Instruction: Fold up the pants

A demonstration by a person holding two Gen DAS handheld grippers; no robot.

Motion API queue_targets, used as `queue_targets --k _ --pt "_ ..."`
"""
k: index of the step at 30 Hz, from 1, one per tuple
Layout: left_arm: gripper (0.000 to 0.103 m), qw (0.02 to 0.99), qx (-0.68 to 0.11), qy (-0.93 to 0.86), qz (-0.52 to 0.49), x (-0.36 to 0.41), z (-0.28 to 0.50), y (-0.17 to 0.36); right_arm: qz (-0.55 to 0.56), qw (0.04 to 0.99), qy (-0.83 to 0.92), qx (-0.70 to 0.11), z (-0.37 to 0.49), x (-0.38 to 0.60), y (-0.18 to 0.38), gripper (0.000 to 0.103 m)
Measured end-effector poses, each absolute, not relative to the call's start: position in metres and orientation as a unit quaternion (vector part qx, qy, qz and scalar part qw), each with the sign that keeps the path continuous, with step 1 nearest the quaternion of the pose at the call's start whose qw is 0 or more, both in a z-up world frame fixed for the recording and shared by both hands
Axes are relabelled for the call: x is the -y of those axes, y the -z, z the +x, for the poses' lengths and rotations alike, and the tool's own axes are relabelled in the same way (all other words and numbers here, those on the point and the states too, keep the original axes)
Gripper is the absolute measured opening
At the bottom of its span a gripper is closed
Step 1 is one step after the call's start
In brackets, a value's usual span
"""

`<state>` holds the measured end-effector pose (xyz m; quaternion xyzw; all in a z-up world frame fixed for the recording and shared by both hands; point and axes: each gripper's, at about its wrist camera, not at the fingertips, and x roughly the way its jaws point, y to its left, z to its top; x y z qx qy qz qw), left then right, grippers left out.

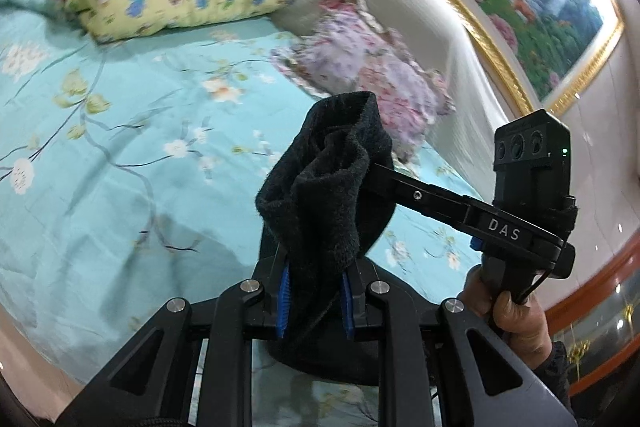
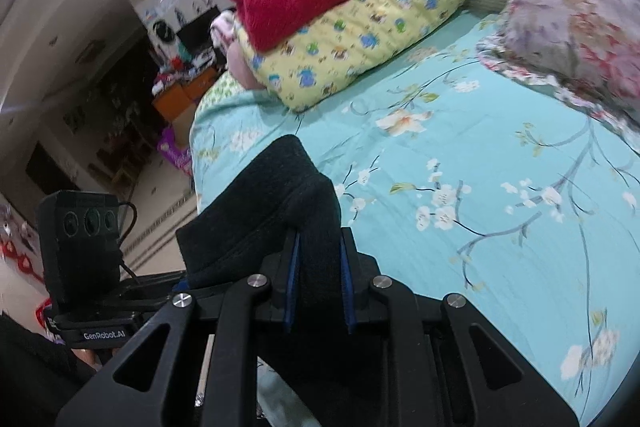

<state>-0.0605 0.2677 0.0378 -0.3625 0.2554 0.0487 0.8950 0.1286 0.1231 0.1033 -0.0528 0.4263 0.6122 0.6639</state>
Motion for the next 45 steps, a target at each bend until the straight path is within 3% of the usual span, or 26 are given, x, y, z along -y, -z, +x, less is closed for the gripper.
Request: queue_targets --k 19,32,45 --pt "0.020 0.922 -0.280 0.084 -0.254 -0.119 -0.016 -0.085 0.095 0.747 -0.536 -0.381 0.146 0.047 -0.111 0.020" --pt "0.020 0.921 -0.316 0.143 -0.175 -0.018 0.019 -0.079 0.176 0.775 -0.485 -0.365 0.152 0.152 -0.085 0.020" --pt "0.020 0.908 -0.363 0.159 -0.137 0.026 0.043 -0.048 0.219 0.778 -0.451 -0.379 0.156 0.198 -0.045 0.020"
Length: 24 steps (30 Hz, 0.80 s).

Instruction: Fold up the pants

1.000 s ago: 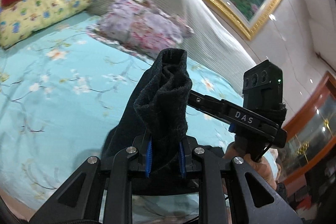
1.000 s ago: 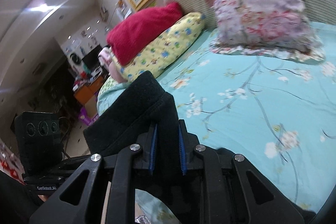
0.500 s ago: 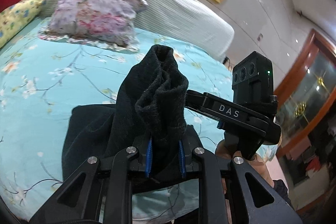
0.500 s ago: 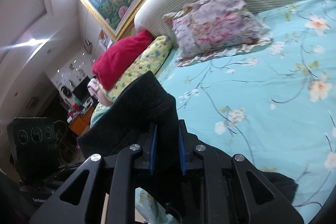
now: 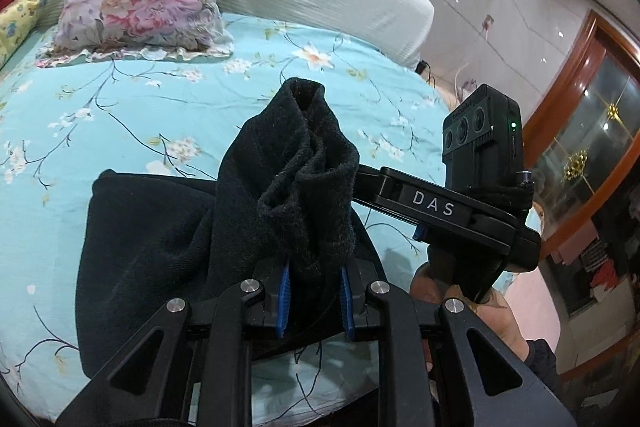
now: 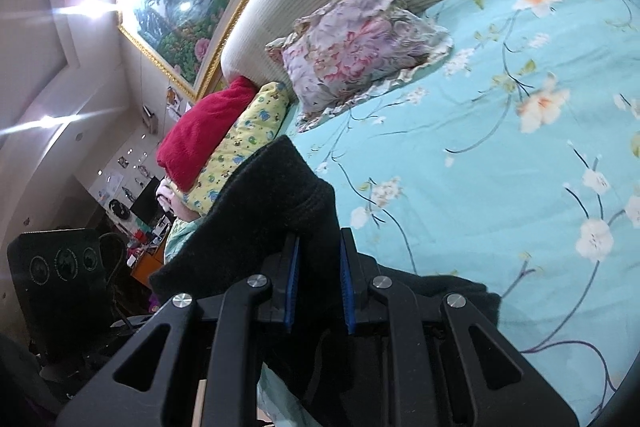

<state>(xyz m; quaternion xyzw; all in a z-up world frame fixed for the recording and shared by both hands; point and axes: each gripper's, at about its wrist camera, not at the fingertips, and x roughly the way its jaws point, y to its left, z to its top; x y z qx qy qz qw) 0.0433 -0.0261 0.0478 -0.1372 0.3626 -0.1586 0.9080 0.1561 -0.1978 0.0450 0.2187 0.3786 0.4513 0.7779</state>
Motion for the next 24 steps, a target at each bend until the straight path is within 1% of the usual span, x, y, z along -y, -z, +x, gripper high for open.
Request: queue_targets --k 4,7,9,12,13,15,16,17,18,19,21,24 --pt "0.020 0.905 -0.372 0.163 -0.129 0.032 0.051 -0.042 0.223 0.779 -0.445 -0.381 0.157 0.207 -0.037 0.020" --pt "0.020 0.902 -0.380 0.168 -0.118 0.039 0.054 -0.037 0.224 0.781 -0.436 -0.386 0.157 0.214 -0.032 0.024" --pt "0.025 0.899 -0.385 0.176 -0.109 0.044 0.058 -0.033 0.220 0.788 -0.420 -0.392 0.157 0.219 -0.029 0.024" --pt "0.026 0.899 -0.391 0.173 -0.092 0.050 0.061 -0.025 0.221 0.794 -0.403 -0.397 0.155 0.230 -0.026 0.024" --pt "0.028 0.899 -0.392 0.173 -0.088 0.051 0.061 -0.023 0.226 0.797 -0.397 -0.395 0.153 0.236 -0.027 0.024" --pt "0.036 0.898 -0.392 0.181 -0.088 0.051 0.060 -0.023 0.229 0.803 -0.387 -0.391 0.152 0.244 -0.029 0.026" --pt "0.039 0.896 -0.392 0.188 -0.092 0.050 0.060 -0.024 0.230 0.809 -0.375 -0.389 0.149 0.250 -0.031 0.032" --pt "0.045 0.895 -0.391 0.194 -0.095 0.049 0.059 -0.024 0.234 0.812 -0.368 -0.387 0.148 0.255 -0.031 0.039" --pt "0.048 0.893 -0.390 0.200 -0.099 0.048 0.058 -0.025 0.240 0.815 -0.361 -0.386 0.147 0.260 -0.032 0.043" --pt "0.048 0.893 -0.388 0.204 -0.102 0.047 0.057 -0.026 0.246 0.818 -0.351 -0.384 0.145 0.266 -0.033 0.048" --pt "0.048 0.894 -0.385 0.204 -0.102 0.046 0.055 -0.028 0.253 0.822 -0.343 -0.378 0.141 0.273 -0.035 0.051" --pt "0.049 0.895 -0.380 0.207 -0.107 0.041 0.050 -0.032 0.261 0.825 -0.338 -0.371 0.135 0.277 -0.041 0.060"
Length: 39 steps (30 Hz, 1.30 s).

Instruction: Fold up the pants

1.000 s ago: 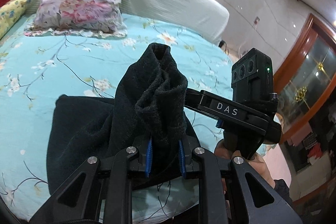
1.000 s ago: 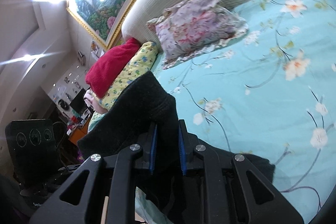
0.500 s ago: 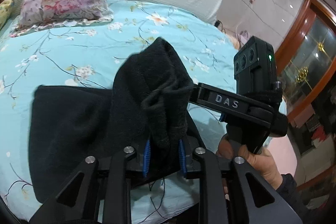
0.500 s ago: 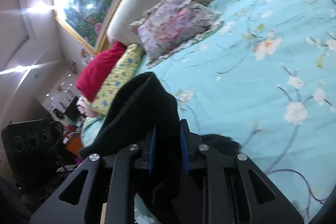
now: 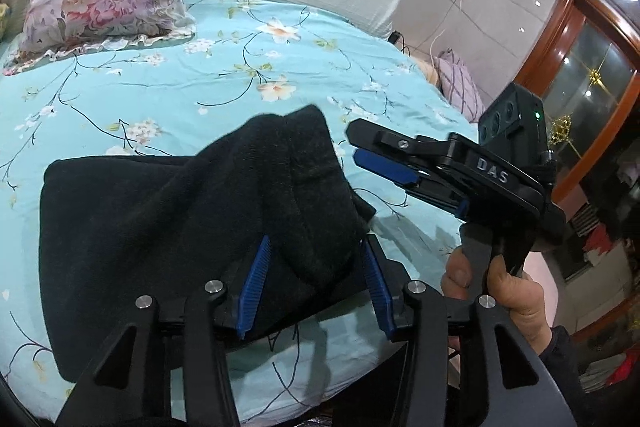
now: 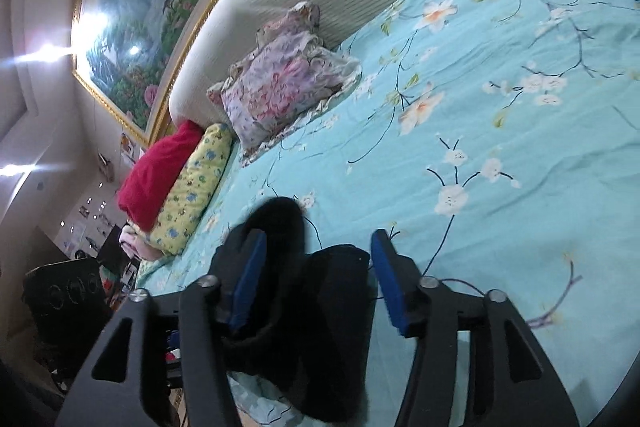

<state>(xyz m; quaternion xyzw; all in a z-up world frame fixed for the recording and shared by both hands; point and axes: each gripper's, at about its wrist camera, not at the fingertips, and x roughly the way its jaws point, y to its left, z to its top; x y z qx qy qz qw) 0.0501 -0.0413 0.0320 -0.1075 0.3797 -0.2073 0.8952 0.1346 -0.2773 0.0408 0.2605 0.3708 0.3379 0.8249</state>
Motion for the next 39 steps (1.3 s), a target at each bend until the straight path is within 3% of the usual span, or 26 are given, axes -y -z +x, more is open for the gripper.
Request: queue_targets --k 2,9,11,16,39 --pt "0.051 0.896 -0.376 0.207 -0.111 0.038 0.047 -0.034 0.257 0.830 -0.334 -0.366 0.129 0.278 -0.046 0.066" --pt "0.055 0.904 -0.360 0.192 -0.130 0.018 0.033 -0.043 0.233 0.847 -0.319 -0.355 0.111 0.268 -0.067 0.071" --pt "0.056 0.906 -0.355 0.185 -0.140 0.008 0.029 -0.045 0.218 0.858 -0.306 -0.351 0.106 0.263 -0.074 0.081" --pt "0.058 0.913 -0.341 0.160 -0.160 -0.020 0.022 -0.050 0.179 0.878 -0.274 -0.348 0.096 0.249 -0.089 0.093" --pt "0.068 0.903 -0.348 0.081 -0.238 -0.108 0.021 -0.019 0.126 0.887 -0.217 -0.388 0.090 0.204 -0.070 0.096"
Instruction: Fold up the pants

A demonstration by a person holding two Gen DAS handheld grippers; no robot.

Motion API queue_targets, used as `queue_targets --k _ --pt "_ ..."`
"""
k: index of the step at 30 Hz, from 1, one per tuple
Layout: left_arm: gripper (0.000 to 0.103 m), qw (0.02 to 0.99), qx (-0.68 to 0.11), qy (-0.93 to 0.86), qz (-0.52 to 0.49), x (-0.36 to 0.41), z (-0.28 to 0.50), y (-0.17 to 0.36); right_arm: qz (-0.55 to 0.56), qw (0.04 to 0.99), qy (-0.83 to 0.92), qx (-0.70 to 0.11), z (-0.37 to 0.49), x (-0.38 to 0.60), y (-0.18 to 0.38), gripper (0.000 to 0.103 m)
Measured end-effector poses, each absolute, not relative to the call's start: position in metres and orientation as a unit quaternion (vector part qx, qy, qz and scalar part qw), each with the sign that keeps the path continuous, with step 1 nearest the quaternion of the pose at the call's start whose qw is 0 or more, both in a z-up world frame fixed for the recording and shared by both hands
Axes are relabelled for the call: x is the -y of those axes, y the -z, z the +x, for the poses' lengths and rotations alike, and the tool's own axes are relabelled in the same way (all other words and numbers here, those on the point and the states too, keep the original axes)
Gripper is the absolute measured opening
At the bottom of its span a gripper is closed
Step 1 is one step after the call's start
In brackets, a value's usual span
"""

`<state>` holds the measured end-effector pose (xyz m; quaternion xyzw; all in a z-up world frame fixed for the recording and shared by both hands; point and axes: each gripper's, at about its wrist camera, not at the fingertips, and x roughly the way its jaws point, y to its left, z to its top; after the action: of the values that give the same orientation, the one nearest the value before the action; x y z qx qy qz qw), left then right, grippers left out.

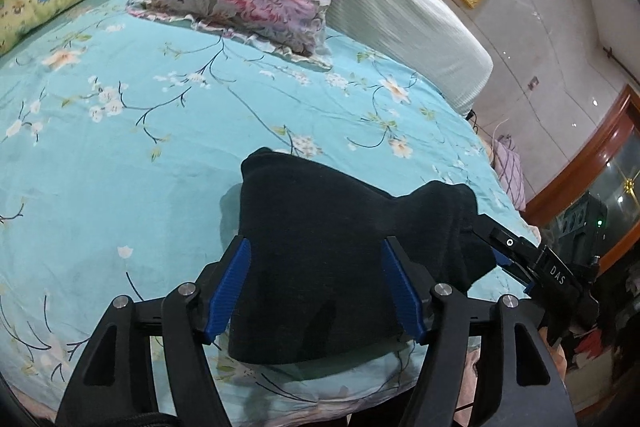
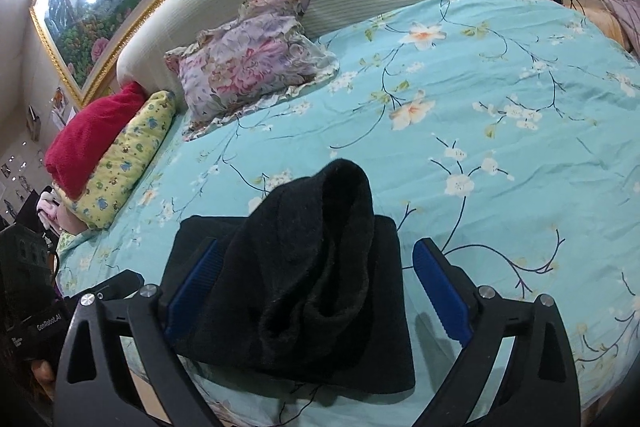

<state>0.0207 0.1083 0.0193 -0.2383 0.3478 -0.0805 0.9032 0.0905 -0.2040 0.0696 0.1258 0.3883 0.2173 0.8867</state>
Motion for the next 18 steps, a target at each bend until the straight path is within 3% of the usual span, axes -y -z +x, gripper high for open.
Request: queue_targets --k 18 --pt "0.069 0.886 -0.384 0.081 -0.249 -0.107 0.048 0.006 0.089 0.895 -0.163 -0.406 0.091 0.221 -0.042 0.096"
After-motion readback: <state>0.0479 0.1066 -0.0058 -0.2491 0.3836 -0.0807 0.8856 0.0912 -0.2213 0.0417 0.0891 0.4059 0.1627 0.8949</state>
